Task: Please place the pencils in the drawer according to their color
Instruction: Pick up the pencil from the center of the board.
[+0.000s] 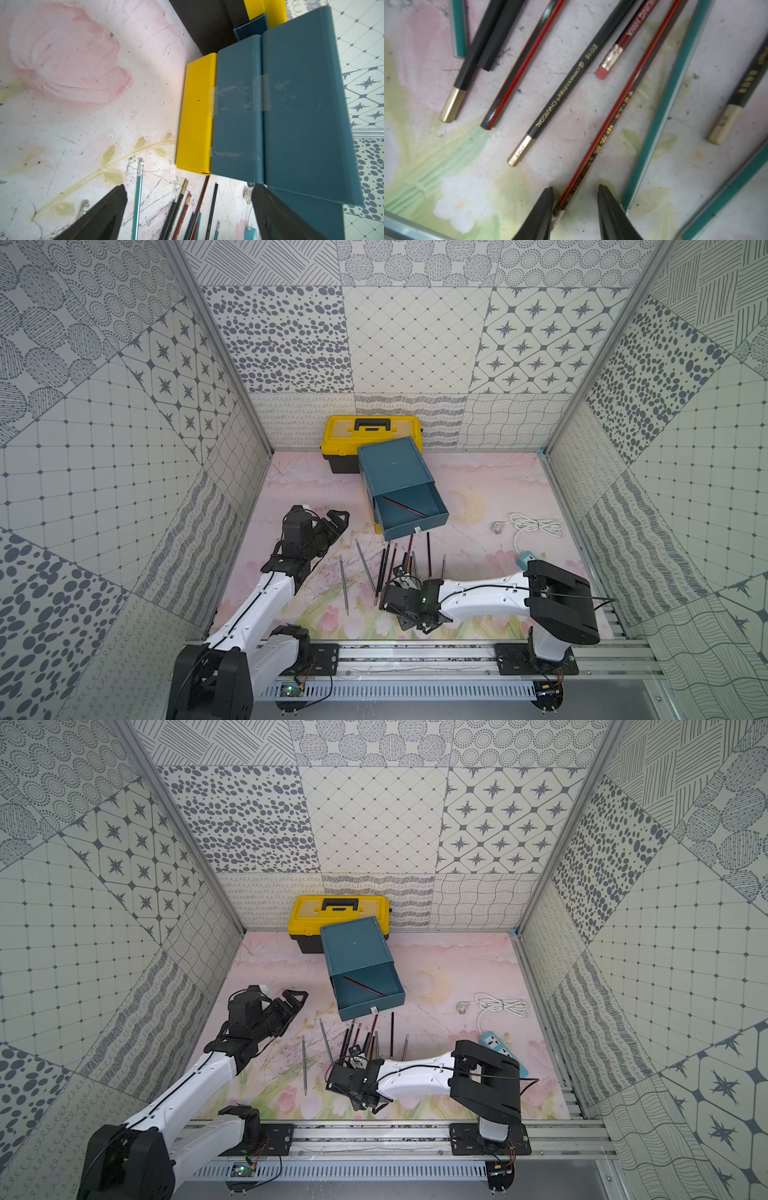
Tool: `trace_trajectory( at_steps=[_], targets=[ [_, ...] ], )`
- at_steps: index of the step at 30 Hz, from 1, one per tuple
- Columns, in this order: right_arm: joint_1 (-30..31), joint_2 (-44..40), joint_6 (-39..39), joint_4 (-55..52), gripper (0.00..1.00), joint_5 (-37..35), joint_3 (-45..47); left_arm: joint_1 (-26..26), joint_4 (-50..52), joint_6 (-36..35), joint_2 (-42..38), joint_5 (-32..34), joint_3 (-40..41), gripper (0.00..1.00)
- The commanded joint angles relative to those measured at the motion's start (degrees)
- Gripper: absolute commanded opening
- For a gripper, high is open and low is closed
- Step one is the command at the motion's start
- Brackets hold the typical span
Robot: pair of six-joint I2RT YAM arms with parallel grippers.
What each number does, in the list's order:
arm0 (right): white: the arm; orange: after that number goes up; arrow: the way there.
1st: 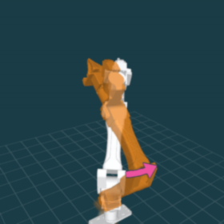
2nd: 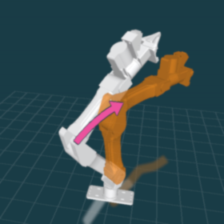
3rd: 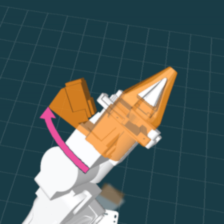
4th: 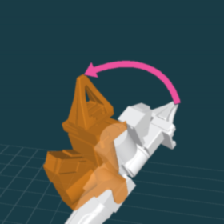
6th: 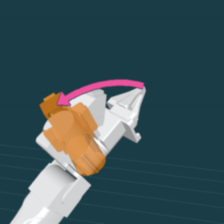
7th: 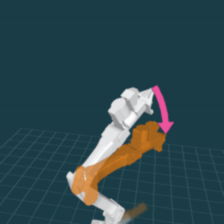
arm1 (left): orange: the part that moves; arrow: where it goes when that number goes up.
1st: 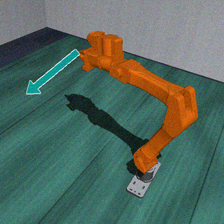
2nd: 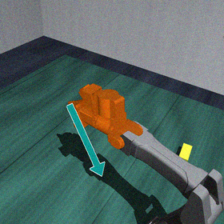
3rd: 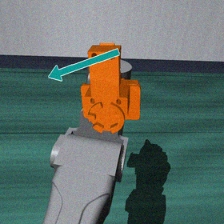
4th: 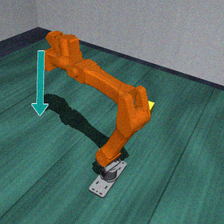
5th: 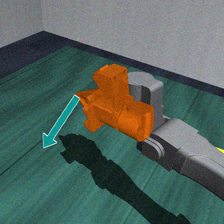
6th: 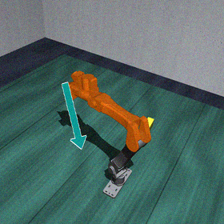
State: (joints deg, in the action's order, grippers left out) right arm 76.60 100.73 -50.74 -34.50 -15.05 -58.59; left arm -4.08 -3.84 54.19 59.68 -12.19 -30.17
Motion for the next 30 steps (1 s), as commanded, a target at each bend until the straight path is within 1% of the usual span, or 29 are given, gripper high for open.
trace_trajectory(
  at_steps=[1,5,14,21,30],
  targets=[
    [-1.4,0.5,-1.3,0.6,0.35,0.1,1.5,0.0,0.2,-1.2,-0.1,0.4,0.2,0.99],
    [-1.8,-0.3,-2.3,0.6,0.29,0.8,2.7,-0.1,0.2,-1.3,-0.2,0.4,0.2,0.99],
    [-3.4,-3.1,-5.3,-1.4,0.2,1.7,5.7,-0.1,0.6,-1.3,-0.6,0.6,0.2,0.99],
    [-4.5,-3.3,-5.2,-1.6,0.2,1.9,6.6,0.0,0.7,-1.4,-0.4,0.7,0.0,0.99],
    [-5.2,-0.4,-2.7,-3.4,0.24,0.6,3.7,0.0,0.7,-1.7,-0.1,0.9,0.0,0.99]
  ],
)
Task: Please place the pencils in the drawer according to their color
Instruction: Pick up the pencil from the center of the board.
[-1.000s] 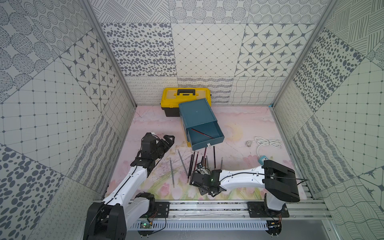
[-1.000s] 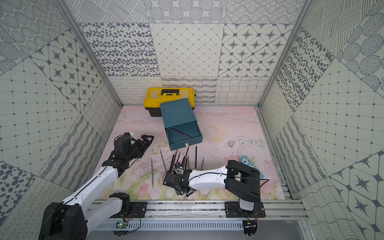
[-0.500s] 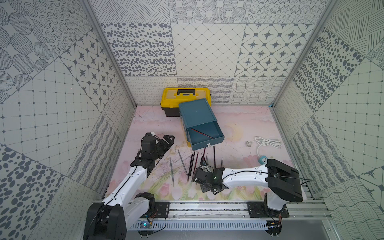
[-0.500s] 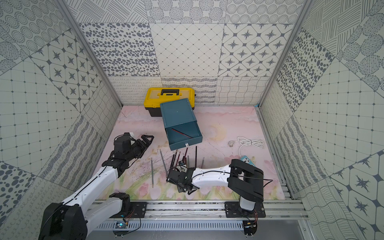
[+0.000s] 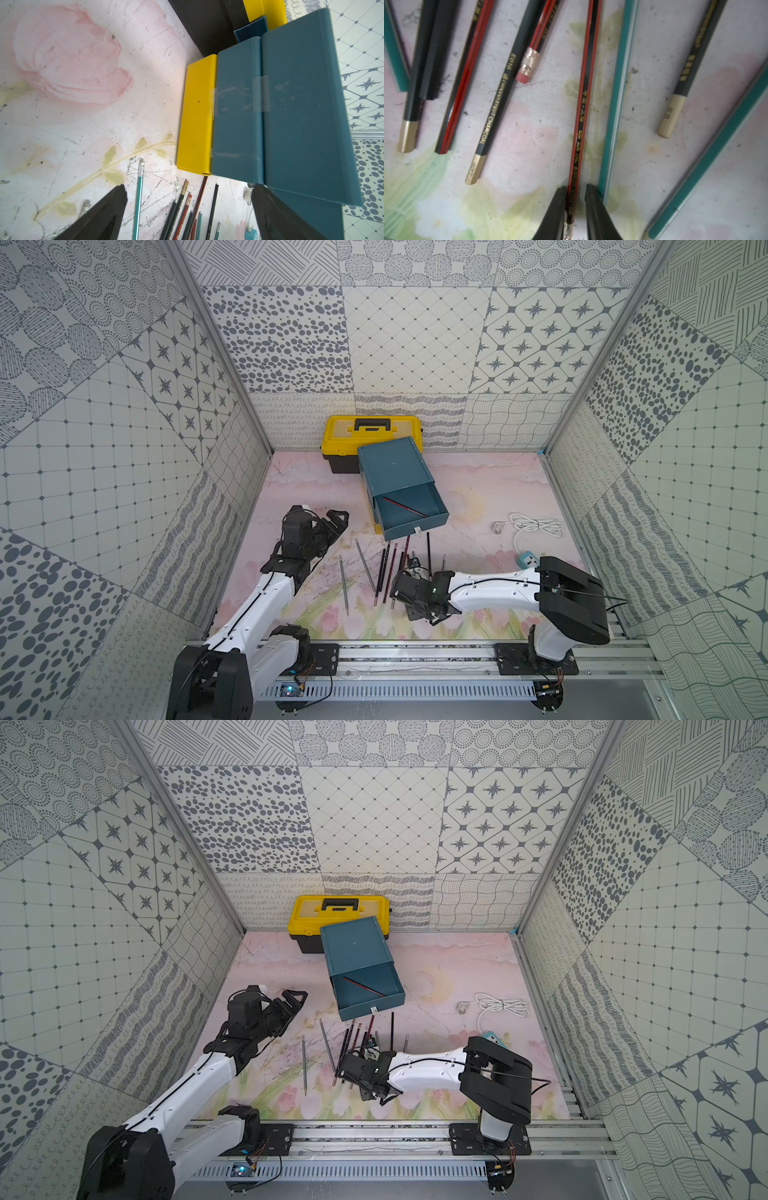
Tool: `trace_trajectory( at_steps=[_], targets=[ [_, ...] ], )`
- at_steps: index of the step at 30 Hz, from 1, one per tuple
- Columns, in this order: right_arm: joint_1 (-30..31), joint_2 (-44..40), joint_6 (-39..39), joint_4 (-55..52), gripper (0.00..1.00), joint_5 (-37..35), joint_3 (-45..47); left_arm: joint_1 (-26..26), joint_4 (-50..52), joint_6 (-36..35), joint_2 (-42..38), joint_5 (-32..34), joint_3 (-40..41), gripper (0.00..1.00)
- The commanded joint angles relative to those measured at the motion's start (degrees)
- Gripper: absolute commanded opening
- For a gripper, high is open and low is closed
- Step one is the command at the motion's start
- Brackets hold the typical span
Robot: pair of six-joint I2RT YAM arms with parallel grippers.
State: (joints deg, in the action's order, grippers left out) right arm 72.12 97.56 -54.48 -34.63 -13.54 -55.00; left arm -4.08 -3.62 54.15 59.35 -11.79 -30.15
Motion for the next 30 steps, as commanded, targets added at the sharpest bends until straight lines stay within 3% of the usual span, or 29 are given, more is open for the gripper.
trace_trajectory(
  at_steps=[1,22,30],
  targets=[
    [-0.9,3.0,1.3,-3.2,0.25,-1.0,-0.1,0.1,0.5,-1.7,0.3,0.6,0.0,0.99],
    [-1.9,2.4,2.2,-2.7,0.0,-0.2,-1.9,0.1,0.0,-1.6,1.0,0.2,-0.1,0.99],
    [-1.9,-1.7,3.7,-4.2,0.0,-0.9,-2.6,0.0,0.0,-1.6,1.1,0.2,0.0,0.99]
  ],
)
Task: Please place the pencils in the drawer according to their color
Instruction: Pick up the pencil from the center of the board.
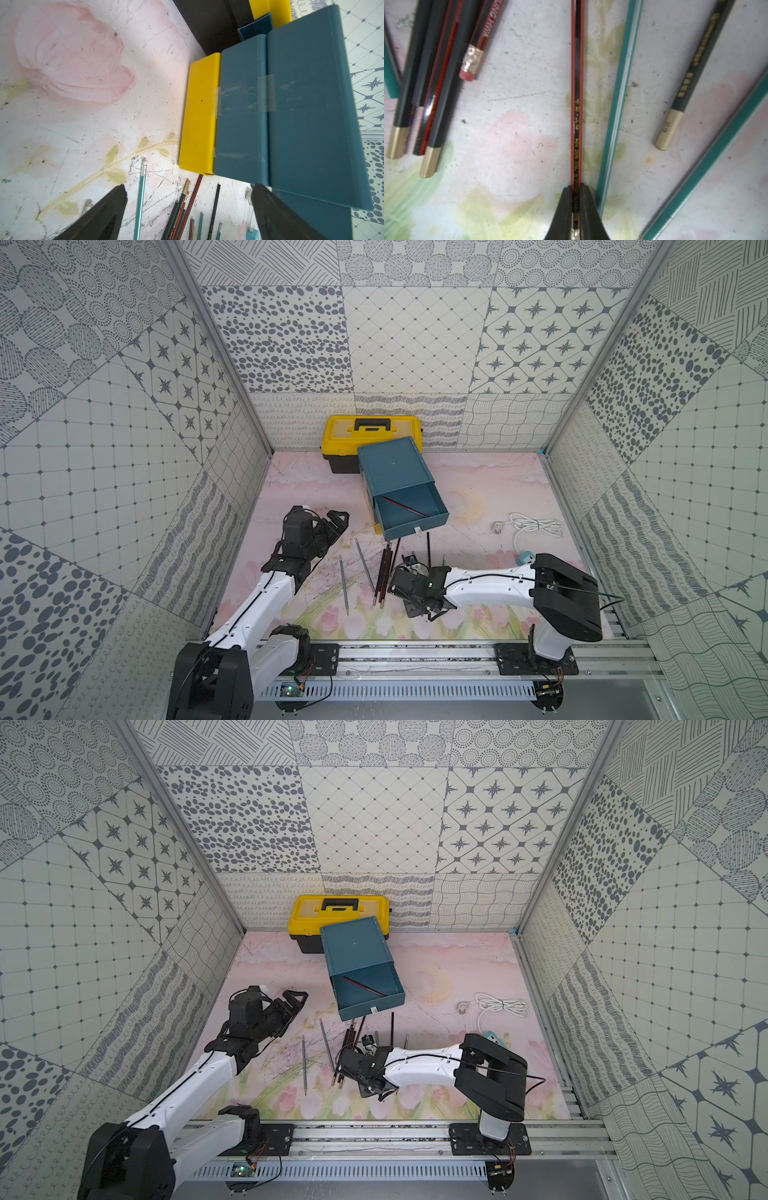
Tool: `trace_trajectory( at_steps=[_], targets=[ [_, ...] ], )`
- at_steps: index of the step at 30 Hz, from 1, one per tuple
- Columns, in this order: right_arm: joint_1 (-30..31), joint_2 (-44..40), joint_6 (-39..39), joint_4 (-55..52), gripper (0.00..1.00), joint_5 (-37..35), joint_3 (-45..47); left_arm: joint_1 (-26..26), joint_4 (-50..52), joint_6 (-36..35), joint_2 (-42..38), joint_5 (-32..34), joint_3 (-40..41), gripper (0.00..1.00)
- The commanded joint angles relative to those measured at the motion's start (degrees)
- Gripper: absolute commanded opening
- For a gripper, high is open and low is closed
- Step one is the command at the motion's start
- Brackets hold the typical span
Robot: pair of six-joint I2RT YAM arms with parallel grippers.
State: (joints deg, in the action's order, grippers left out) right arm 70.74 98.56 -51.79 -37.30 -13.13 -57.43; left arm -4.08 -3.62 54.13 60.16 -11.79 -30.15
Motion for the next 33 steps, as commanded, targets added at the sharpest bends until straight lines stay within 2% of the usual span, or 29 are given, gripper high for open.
trace_trajectory(
  at_steps=[1,8,19,33],
  targets=[
    [-0.5,-3.4,1.6,-1.6,0.0,-1.3,-0.2,0.1,-0.1,-1.5,0.3,0.1,0.0,0.99],
    [-0.5,-6.8,9.0,-1.9,0.0,1.4,-0.7,0.1,-0.2,-1.3,0.3,0.2,0.0,0.99],
    [-0.2,-6.7,25.7,-6.5,0.0,10.6,-4.8,0.1,-0.3,-1.0,0.3,0.2,-0.1,0.99],
    [0.6,-6.9,40.5,-17.2,0.0,9.4,-17.4,0.2,2.9,1.6,-2.5,4.8,-0.5,0.99]
  ],
)
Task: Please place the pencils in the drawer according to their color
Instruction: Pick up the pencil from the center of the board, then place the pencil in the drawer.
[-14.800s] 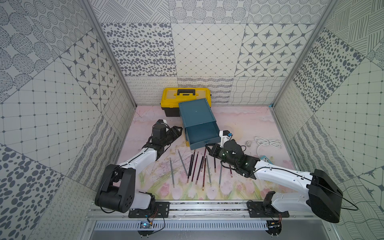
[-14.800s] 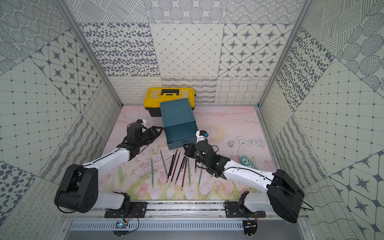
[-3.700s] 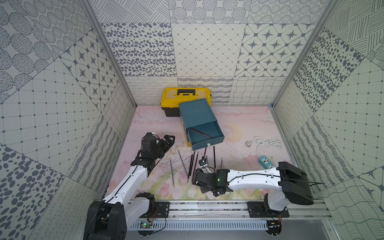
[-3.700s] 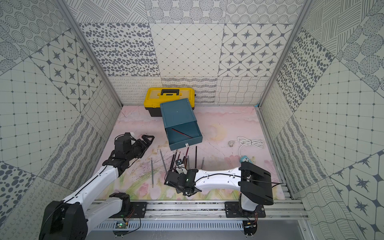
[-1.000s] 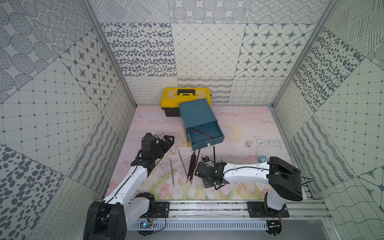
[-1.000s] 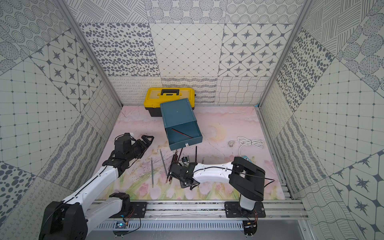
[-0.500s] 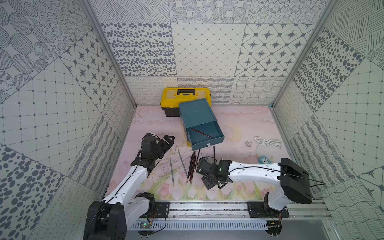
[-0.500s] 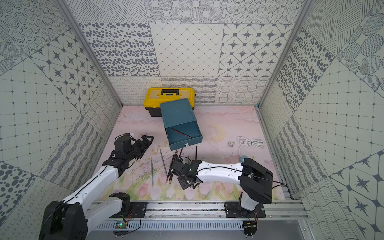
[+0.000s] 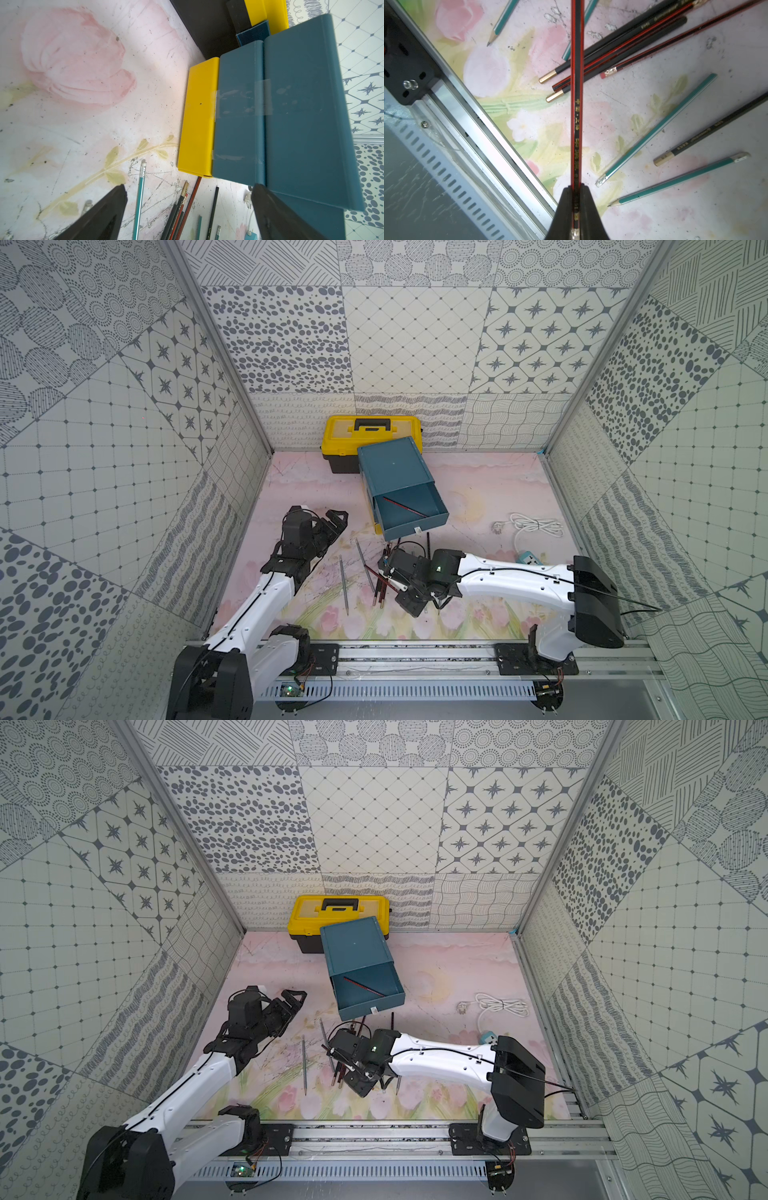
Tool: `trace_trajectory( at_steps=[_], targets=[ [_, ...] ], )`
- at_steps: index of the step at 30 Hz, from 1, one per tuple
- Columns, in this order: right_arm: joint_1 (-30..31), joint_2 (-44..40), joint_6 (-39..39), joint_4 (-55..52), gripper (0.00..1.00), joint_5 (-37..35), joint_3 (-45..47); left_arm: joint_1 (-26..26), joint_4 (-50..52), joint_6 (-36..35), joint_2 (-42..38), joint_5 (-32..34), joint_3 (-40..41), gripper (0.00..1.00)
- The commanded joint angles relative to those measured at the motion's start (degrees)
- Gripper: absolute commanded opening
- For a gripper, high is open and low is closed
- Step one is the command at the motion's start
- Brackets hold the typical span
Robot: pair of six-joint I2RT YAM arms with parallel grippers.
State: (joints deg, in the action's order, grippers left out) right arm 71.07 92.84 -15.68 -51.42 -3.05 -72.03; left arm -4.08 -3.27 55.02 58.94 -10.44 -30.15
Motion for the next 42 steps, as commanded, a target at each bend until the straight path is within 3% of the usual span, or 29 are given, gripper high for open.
trace_trajectory(
  at_steps=[1,14,19,23,31,42],
  targets=[
    [0.3,-1.3,5.0,-4.0,0.0,-0.7,-3.9,0.4,3.2,0.8,-1.9,4.1,-0.6,0.99],
    [-0.3,-4.5,10.0,-13.3,0.0,-4.8,-16.9,4.5,12.7,-0.8,-10.3,7.9,-4.4,0.99],
    [-4.3,-6.3,11.4,-16.5,0.0,-4.0,-24.4,4.5,12.8,-1.7,-10.7,5.4,-5.3,0.99],
    [-7.6,-7.9,14.6,-17.7,0.0,-7.3,-28.0,4.4,11.9,-1.8,-10.5,4.4,-4.9,0.99],
    [-18.4,-9.6,24.6,-13.7,0.0,-8.6,-28.6,4.5,8.8,-0.9,-9.2,2.9,-3.6,0.99],
    [-25.8,-7.8,40.1,-4.0,0.0,-4.4,-26.2,4.4,7.1,0.4,-8.0,1.4,-2.8,0.99]
  ],
)
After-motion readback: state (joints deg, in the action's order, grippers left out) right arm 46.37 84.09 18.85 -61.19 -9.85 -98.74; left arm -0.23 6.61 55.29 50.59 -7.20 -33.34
